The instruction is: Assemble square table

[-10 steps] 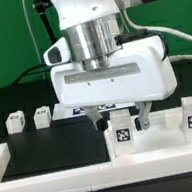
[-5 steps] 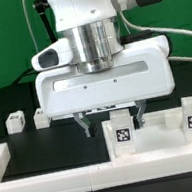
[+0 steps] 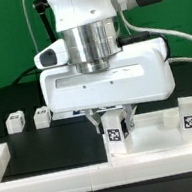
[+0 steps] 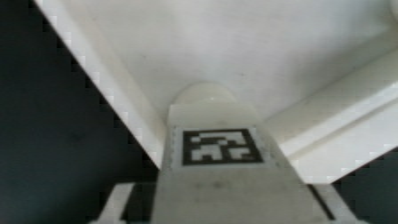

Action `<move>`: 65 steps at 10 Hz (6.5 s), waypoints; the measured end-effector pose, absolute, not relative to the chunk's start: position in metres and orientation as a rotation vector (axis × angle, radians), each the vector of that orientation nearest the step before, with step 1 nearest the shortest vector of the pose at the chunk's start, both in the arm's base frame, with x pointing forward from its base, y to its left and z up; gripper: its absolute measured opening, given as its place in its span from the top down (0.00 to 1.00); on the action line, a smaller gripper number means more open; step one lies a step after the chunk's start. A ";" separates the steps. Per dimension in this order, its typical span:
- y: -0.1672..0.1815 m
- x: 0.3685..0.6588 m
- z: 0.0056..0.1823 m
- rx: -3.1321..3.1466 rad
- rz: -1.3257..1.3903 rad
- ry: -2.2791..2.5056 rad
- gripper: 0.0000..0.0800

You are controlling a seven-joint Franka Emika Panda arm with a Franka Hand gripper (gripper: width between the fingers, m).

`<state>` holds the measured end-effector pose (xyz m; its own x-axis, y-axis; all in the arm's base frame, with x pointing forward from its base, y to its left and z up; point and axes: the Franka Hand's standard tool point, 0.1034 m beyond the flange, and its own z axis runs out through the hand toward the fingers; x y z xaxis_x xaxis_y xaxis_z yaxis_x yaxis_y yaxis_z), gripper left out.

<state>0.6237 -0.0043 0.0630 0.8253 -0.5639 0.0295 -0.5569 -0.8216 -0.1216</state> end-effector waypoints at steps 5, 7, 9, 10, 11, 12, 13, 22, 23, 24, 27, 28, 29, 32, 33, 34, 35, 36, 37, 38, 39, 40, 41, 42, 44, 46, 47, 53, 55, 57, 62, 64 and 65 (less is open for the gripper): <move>0.000 0.626 0.065 -2.291 0.057 1.934 0.64; 0.003 0.626 0.062 -1.949 0.138 2.216 0.64; 0.003 0.626 0.062 -1.788 0.159 2.352 0.64; 0.003 0.626 0.062 -1.745 0.161 2.388 0.64; 0.003 0.626 0.062 -1.738 0.161 2.397 0.64; 0.003 0.626 0.062 -1.712 0.160 2.422 0.64; 0.003 0.625 0.062 -1.718 0.160 2.417 0.64; 0.013 0.618 0.090 -1.968 0.138 2.179 0.19; 0.013 0.618 0.090 -1.969 0.138 2.178 0.19; 0.014 0.619 0.092 -2.030 0.127 2.115 0.19; 0.020 0.603 0.102 -2.427 0.036 1.603 0.19; 0.021 0.599 0.106 -2.485 0.032 1.519 0.19; 0.019 0.600 0.109 -2.489 -0.053 1.522 0.19; 0.017 0.597 0.106 -2.667 -0.088 1.206 0.19; 0.016 0.595 0.107 -2.791 -0.117 0.938 0.19; 0.012 0.589 0.109 -2.887 -0.141 0.644 0.19; 0.008 0.591 0.112 -2.947 -0.166 0.412 0.19; 0.003 0.585 0.105 -2.989 -0.170 0.189 0.19; -0.008 0.577 0.091 -3.008 -0.156 -0.035 0.19; -0.021 0.574 0.081 -3.012 -0.151 -0.122 0.19; -0.020 0.576 0.085 -3.027 -0.154 -0.201 0.19; -0.019 0.576 0.085 -3.028 -0.153 -0.180 0.19; -0.020 0.576 0.084 -3.029 -0.151 -0.179 0.19; -0.019 0.574 0.080 -3.029 -0.127 -0.141 0.19; -0.015 0.573 0.047 -3.057 0.013 0.020 0.19; -0.016 0.574 0.015 -3.080 0.052 0.054 0.19; -0.017 0.575 0.009 -3.094 0.023 0.048 0.19; -0.017 0.574 0.007 -3.101 0.004 0.047 0.44; -0.018 0.574 0.007 -3.101 0.004 0.048 0.84; -0.018 0.574 0.007 -3.101 0.003 0.048 0.93; -0.018 0.574 0.007 -3.101 0.003 0.048 0.93; -0.018 0.574 0.007 -3.101 0.003 0.048 0.93; -0.018 0.574 0.007 -3.102 0.002 0.040 0.93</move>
Offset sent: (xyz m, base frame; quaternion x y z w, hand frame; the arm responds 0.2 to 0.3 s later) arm 0.0107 -0.0016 0.0063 -0.0271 -0.0219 0.3640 0.9307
